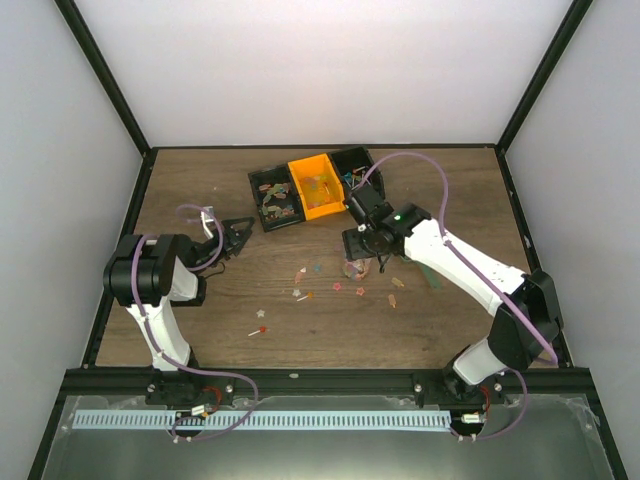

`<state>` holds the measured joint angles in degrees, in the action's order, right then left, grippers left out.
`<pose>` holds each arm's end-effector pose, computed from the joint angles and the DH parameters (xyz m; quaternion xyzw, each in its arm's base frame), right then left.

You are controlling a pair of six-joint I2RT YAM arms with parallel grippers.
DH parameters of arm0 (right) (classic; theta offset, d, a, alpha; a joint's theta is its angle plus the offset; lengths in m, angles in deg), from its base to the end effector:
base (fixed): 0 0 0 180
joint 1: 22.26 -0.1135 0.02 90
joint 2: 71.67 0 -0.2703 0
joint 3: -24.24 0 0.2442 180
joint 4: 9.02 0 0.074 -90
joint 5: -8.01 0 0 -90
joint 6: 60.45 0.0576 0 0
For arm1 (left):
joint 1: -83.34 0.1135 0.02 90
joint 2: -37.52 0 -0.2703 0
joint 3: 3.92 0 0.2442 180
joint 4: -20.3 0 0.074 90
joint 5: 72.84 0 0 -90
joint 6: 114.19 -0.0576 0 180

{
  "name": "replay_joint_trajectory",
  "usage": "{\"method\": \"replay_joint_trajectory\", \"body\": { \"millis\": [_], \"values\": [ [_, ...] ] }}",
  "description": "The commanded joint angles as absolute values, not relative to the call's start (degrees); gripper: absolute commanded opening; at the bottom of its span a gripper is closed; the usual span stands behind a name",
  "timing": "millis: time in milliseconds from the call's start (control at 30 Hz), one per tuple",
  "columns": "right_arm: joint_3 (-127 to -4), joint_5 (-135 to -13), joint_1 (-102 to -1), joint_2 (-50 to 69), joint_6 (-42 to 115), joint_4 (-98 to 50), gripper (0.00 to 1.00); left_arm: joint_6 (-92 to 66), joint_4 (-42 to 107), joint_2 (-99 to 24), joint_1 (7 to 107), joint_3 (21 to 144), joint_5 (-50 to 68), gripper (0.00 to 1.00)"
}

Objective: Pack the candies
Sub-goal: Close the box lid on the packing bottle.

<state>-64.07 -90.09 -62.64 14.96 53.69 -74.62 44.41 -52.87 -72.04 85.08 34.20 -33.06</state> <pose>0.2382 0.1919 0.2728 -0.1215 0.9643 0.0619 0.2271 0.3002 -0.0352 0.1400 -0.1142 0.6909 -0.6046 0.3796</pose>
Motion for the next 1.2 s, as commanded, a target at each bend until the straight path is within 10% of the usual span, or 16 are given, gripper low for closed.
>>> {"method": "replay_joint_trajectory", "body": {
  "millis": [0, 1167],
  "values": [
    [-63.25, -91.99, -63.22, 13.12, 54.64, -75.09, 0.62, 43.55, -67.06, -73.07, 84.84, 34.54, -33.29, 1.0],
    [-63.76, -94.29, -67.52, 14.44, 57.49, -76.88, 0.62, 43.48, -67.07, -73.66, 84.73, 34.74, -33.38, 1.0]
  ]
}}
